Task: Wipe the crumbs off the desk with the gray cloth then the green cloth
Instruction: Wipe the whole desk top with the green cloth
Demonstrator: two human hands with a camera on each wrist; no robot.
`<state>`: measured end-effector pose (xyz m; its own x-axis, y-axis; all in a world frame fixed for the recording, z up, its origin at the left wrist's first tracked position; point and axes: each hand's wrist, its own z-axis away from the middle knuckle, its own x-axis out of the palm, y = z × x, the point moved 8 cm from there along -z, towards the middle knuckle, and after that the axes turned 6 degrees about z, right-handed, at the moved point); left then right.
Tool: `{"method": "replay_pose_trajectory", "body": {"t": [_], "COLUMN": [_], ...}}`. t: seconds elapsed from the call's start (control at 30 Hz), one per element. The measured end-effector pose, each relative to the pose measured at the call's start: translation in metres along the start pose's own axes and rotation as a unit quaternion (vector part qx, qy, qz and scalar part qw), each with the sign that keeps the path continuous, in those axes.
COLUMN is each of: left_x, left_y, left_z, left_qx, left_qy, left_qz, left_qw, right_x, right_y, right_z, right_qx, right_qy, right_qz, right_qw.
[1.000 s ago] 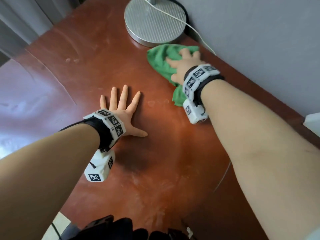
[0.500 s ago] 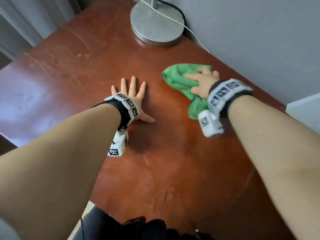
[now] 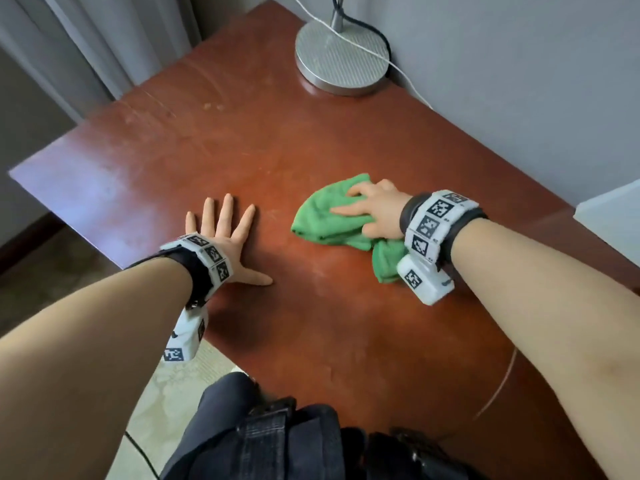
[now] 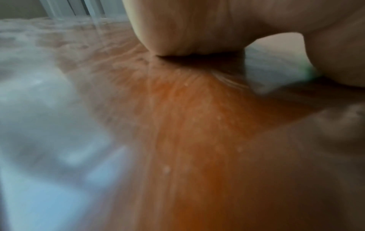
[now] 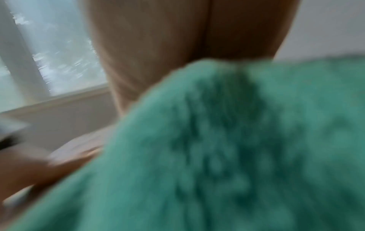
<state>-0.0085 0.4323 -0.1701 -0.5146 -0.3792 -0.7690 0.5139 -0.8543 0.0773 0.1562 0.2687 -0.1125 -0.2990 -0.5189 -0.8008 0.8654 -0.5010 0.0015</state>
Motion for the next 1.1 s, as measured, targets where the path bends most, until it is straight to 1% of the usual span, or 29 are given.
{"method": "replay_pose_trajectory", "body": {"t": [0.03, 0.07, 0.1, 0.13, 0.17, 0.2, 0.27, 0.33, 0.37, 0.43, 0.47, 0.5, 0.53, 0.57, 0.6, 0.63, 0.67, 0.7, 0.73, 0.77, 0.8, 0.83, 0.93, 0.97, 1.03, 1.07, 1.1], "left_x": [0.000, 0.000, 0.000, 0.001, 0.001, -0.001, -0.001, -0.001, -0.002, -0.002, -0.002, -0.002, -0.002, -0.002, -0.004, -0.005, -0.005, -0.003, -0.001, 0.000, 0.001, 0.001, -0.002, -0.003, -0.004, -0.004, -0.004], "left_y": [-0.001, -0.003, -0.004, -0.004, -0.004, -0.005, -0.004, -0.004, -0.003, -0.003, -0.003, -0.002, -0.002, -0.002, -0.002, 0.000, 0.001, 0.001, 0.001, 0.001, 0.000, -0.001, 0.000, 0.001, 0.003, 0.003, 0.004], "left_z": [-0.001, -0.002, -0.002, -0.002, -0.003, -0.004, -0.004, -0.002, -0.002, 0.000, 0.001, 0.001, 0.002, 0.002, 0.003, 0.004, 0.004, 0.005, 0.004, 0.003, 0.001, 0.000, 0.003, 0.005, 0.009, 0.011, 0.012], "left_qx": [-0.002, -0.004, -0.004, -0.003, -0.004, -0.004, -0.002, 0.004, 0.007, 0.013, 0.019, 0.027, 0.035, 0.045, 0.057, 0.069, 0.080, 0.089, 0.097, 0.103, 0.106, 0.106, 0.115, 0.119, 0.125, 0.129, 0.134], "left_qy": [-0.005, -0.011, -0.016, -0.020, -0.020, -0.019, -0.022, -0.023, -0.022, -0.033, -0.039, -0.045, -0.051, -0.052, -0.049, -0.044, -0.041, -0.041, -0.040, -0.037, -0.036, -0.036, -0.028, -0.023, -0.019, -0.016, -0.012], "left_qz": [-0.003, -0.005, -0.007, -0.006, -0.005, -0.006, -0.011, -0.017, -0.021, -0.028, -0.032, -0.037, -0.044, -0.049, -0.054, -0.058, -0.061, -0.062, -0.062, -0.062, -0.063, -0.063, -0.065, -0.066, -0.069, -0.072, -0.077], "left_qw": [1.000, 1.000, 1.000, 1.000, 1.000, 1.000, 1.000, 1.000, 1.000, 0.999, 0.999, 0.998, 0.997, 0.996, 0.996, 0.995, 0.994, 0.993, 0.993, 0.992, 0.992, 0.992, 0.991, 0.990, 0.990, 0.989, 0.988], "right_x": [-0.009, -0.012, -0.010, -0.006, -0.001, 0.003, 0.014, 0.030, 0.040, 0.062, 0.069, 0.072, 0.071, 0.067, 0.063, 0.062, 0.064, 0.071, 0.080, 0.087, 0.089, 0.089, 0.086, 0.088, 0.102, 0.110, 0.115], "right_y": [0.019, 0.034, 0.042, 0.042, 0.035, 0.022, -0.017, -0.059, -0.075, -0.102, -0.108, -0.105, -0.095, -0.078, -0.056, -0.034, -0.016, -0.007, -0.007, -0.013, -0.026, -0.045, -0.121, -0.145, -0.181, -0.191, -0.192], "right_z": [-0.008, -0.015, -0.021, -0.024, -0.027, -0.027, -0.015, 0.010, 0.025, 0.053, 0.064, 0.072, 0.076, 0.078, 0.080, 0.083, 0.087, 0.089, 0.090, 0.089, 0.086, 0.084, 0.088, 0.093, 0.107, 0.116, 0.127], "right_qx": [0.074, 0.146, 0.201, 0.230, 0.230, 0.207, 0.114, 0.030, 0.002, -0.048, -0.059, -0.052, -0.022, 0.032, 0.111, 0.202, 0.289, 0.362, 0.413, 0.440, 0.443, 0.425, 0.311, 0.276, 0.211, 0.187, 0.179], "right_qy": [0.043, 0.070, 0.075, 0.067, 0.057, 0.052, 0.051, 0.043, 0.032, -0.013, -0.031, -0.039, -0.030, 0.000, 0.040, 0.074, 0.089, 0.082, 0.067, 0.059, 0.060, 0.071, 0.114, 0.107, 0.056, 0.029, 0.013], "right_qz": [-0.032, -0.069, -0.103, -0.123, -0.123, -0.110, -0.069, -0.043, -0.035, -0.020, -0.025, -0.045, -0.074, -0.103, -0.127, -0.154, -0.186, -0.219, -0.243, -0.257, -0.262, -0.258, -0.208, -0.200, -0.209, -0.216, -0.224], "right_qw": [0.996, 0.984, 0.971, 0.963, 0.964, 0.971, 0.990, 0.998, 0.999, 0.999, 0.997, 0.997, 0.997, 0.994, 0.985, 0.964, 0.935, 0.903, 0.875, 0.858, 0.855, 0.865, 0.920, 0.934, 0.953, 0.958, 0.958]}}
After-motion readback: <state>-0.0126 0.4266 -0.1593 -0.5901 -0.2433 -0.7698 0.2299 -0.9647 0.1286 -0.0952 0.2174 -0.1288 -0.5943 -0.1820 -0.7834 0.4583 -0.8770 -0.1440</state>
